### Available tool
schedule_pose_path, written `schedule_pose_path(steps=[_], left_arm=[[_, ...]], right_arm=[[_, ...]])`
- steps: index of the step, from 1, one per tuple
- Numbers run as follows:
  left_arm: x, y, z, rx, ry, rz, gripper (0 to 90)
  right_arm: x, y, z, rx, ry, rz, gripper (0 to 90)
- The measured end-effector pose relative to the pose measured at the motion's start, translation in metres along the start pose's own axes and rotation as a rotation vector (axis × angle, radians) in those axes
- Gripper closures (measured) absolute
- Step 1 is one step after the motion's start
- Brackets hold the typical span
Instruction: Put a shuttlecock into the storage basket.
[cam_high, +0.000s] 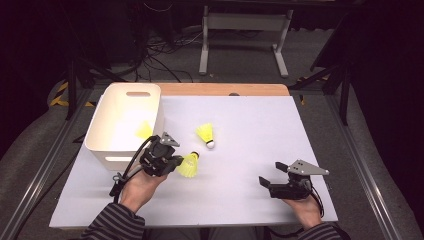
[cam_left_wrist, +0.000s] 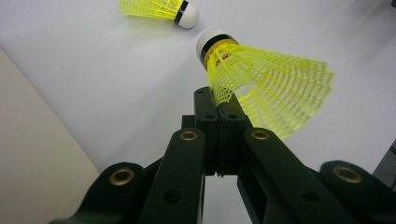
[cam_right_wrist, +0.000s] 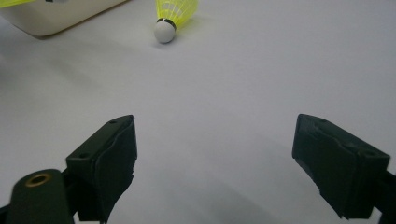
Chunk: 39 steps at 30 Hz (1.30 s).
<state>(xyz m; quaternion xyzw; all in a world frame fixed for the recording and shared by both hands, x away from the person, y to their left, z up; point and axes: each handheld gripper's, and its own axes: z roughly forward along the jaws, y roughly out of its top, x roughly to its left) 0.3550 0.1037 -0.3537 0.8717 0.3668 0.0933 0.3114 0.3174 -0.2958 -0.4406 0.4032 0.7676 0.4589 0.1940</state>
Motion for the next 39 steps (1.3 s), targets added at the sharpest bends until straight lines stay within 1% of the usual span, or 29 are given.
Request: schedule_pose_path(steps=[2, 3, 8, 9, 13, 14, 17, 19, 21, 23, 34, 39], left_arm=[[0.001, 0.001, -0.002, 0.000, 0.005, 0.001, 89.8], [0.002, 0.001, -0.002, 0.001, -0.002, -0.004, 89.8], [0.003, 0.003, -0.007, -0.001, -0.006, -0.007, 89.8], [0.004, 0.004, -0.008, -0.001, -0.005, -0.002, 89.8], [0.005, 0.007, -0.012, -0.005, -0.011, -0.006, 89.8], [0.005, 0.008, -0.012, -0.005, -0.009, 0.000, 89.8], [0.005, 0.010, -0.014, -0.006, -0.016, -0.004, 89.8], [0.006, 0.011, -0.015, -0.004, -0.019, 0.001, 89.8], [0.006, 0.012, -0.016, 0.000, -0.016, 0.005, 89.8], [0.007, 0.013, -0.017, -0.001, -0.016, 0.002, 89.8], [0.009, 0.020, -0.027, -0.022, -0.024, -0.006, 89.8], [0.011, 0.022, -0.032, -0.027, -0.019, -0.003, 89.8]], right_arm=[[0.000, 0.000, 0.000, -0.001, -0.001, 0.001, 14.5], [0.000, -0.001, 0.000, -0.001, -0.001, 0.001, 14.4], [0.000, -0.001, 0.001, -0.002, 0.002, -0.001, 14.3], [0.000, -0.001, 0.001, -0.001, 0.004, 0.001, 14.2], [0.000, -0.001, 0.001, -0.002, 0.003, 0.001, 14.4], [0.000, -0.001, 0.002, 0.000, 0.005, 0.003, 14.6], [0.000, -0.001, 0.002, -0.001, 0.004, 0.001, 14.6], [0.000, -0.001, 0.002, -0.001, 0.005, 0.002, 14.6], [0.000, -0.001, 0.002, -0.001, 0.005, 0.004, 14.6], [0.000, -0.001, 0.002, -0.002, 0.006, 0.002, 14.6], [0.000, -0.001, 0.002, -0.007, 0.009, 0.007, 14.7], [0.000, -0.001, 0.002, -0.009, 0.010, 0.007, 14.7]])
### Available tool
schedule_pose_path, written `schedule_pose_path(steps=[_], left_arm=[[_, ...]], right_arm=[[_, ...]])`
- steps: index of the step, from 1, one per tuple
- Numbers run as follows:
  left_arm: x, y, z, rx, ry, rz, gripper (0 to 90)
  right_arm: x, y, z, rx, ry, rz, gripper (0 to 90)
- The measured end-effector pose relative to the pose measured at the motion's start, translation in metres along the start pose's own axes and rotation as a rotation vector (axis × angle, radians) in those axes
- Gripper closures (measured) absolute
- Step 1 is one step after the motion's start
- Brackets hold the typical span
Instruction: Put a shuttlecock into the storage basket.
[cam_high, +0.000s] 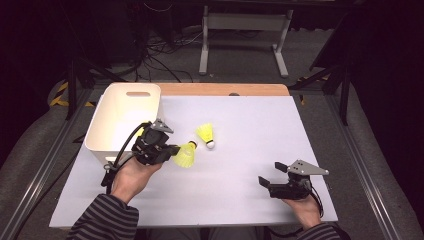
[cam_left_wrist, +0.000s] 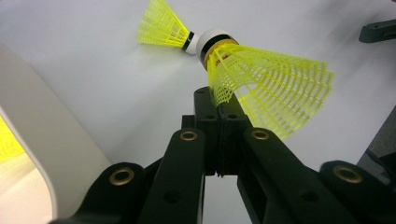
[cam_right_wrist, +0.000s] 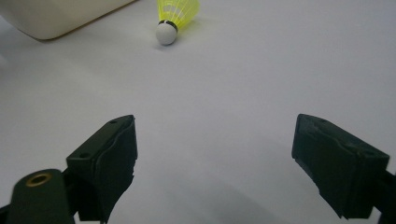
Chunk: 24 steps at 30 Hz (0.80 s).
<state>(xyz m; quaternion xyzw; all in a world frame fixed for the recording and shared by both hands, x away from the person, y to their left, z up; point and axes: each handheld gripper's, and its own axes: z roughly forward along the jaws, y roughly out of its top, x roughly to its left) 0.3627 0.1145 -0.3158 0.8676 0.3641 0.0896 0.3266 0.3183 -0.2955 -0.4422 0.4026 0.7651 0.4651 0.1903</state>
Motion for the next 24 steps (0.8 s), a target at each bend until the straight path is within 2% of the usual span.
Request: schedule_pose_path(steps=[10, 21, 24], left_arm=[[0.004, 0.004, -0.007, -0.013, 0.002, -0.002, 89.8], [0.011, 0.008, -0.017, -0.044, 0.002, -0.027, 89.8], [0.013, 0.009, -0.020, -0.047, 0.000, -0.022, 89.8]], right_arm=[[0.000, 0.000, 0.000, -0.005, 0.001, 0.003, 14.8], [0.000, 0.000, -0.001, -0.009, 0.003, 0.003, 14.9], [0.000, 0.000, 0.000, -0.010, 0.002, 0.002, 14.9]])
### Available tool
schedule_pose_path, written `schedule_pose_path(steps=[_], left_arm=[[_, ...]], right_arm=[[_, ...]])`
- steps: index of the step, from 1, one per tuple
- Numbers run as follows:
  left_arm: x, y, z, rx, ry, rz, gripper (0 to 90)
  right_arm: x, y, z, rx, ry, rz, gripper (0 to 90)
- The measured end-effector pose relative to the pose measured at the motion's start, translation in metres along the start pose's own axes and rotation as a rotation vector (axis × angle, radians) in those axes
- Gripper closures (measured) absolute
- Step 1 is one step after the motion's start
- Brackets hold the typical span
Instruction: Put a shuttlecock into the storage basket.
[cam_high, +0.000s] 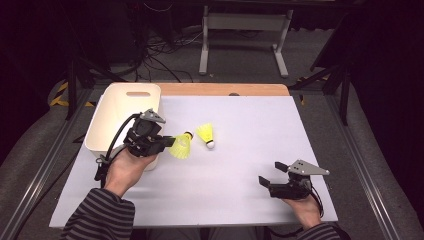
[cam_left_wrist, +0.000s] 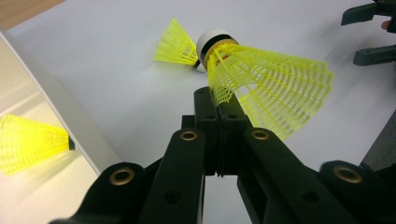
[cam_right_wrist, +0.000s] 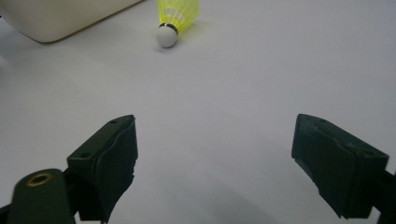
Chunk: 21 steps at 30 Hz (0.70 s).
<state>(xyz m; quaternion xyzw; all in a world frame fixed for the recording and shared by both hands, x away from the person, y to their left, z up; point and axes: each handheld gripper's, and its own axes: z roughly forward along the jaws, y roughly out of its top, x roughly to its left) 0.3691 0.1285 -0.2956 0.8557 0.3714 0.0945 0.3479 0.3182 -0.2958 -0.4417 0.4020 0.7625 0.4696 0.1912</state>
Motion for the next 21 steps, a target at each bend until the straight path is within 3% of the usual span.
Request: schedule_pose_path(steps=[21], left_arm=[[0.011, 0.004, -0.015, -0.028, 0.034, -0.015, 89.8]], right_arm=[[0.000, 0.000, -0.001, -0.006, 0.000, 0.001, 15.0]])
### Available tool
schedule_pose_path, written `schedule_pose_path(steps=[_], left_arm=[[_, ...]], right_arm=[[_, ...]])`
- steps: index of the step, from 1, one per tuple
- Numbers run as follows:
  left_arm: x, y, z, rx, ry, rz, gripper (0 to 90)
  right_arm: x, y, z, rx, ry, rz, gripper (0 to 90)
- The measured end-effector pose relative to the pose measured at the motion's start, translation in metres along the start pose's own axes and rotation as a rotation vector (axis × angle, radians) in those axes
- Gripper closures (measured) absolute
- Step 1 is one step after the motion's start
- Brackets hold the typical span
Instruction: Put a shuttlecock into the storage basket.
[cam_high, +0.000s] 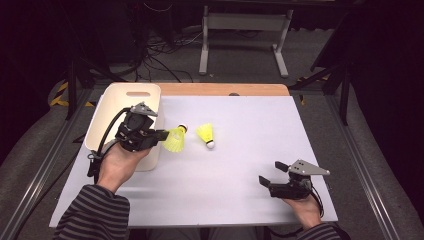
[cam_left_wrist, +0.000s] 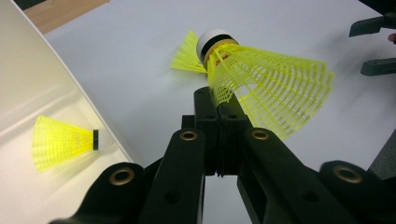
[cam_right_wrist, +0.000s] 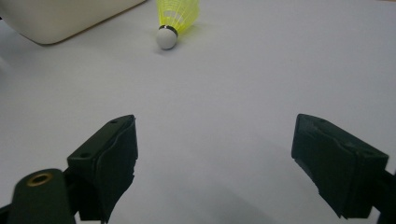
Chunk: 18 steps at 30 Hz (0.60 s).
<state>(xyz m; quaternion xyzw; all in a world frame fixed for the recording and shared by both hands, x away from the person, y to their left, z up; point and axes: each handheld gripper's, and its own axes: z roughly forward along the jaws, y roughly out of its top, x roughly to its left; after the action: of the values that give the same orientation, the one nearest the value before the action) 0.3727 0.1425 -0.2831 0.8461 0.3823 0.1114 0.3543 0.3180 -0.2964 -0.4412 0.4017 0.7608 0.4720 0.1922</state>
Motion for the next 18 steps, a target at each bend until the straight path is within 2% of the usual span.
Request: schedule_pose_path(steps=[18], left_arm=[[0.010, 0.000, -0.014, -0.020, 0.030, -0.017, 89.8]], right_arm=[[0.000, 0.000, 0.000, -0.003, 0.001, 0.000, 15.0]])
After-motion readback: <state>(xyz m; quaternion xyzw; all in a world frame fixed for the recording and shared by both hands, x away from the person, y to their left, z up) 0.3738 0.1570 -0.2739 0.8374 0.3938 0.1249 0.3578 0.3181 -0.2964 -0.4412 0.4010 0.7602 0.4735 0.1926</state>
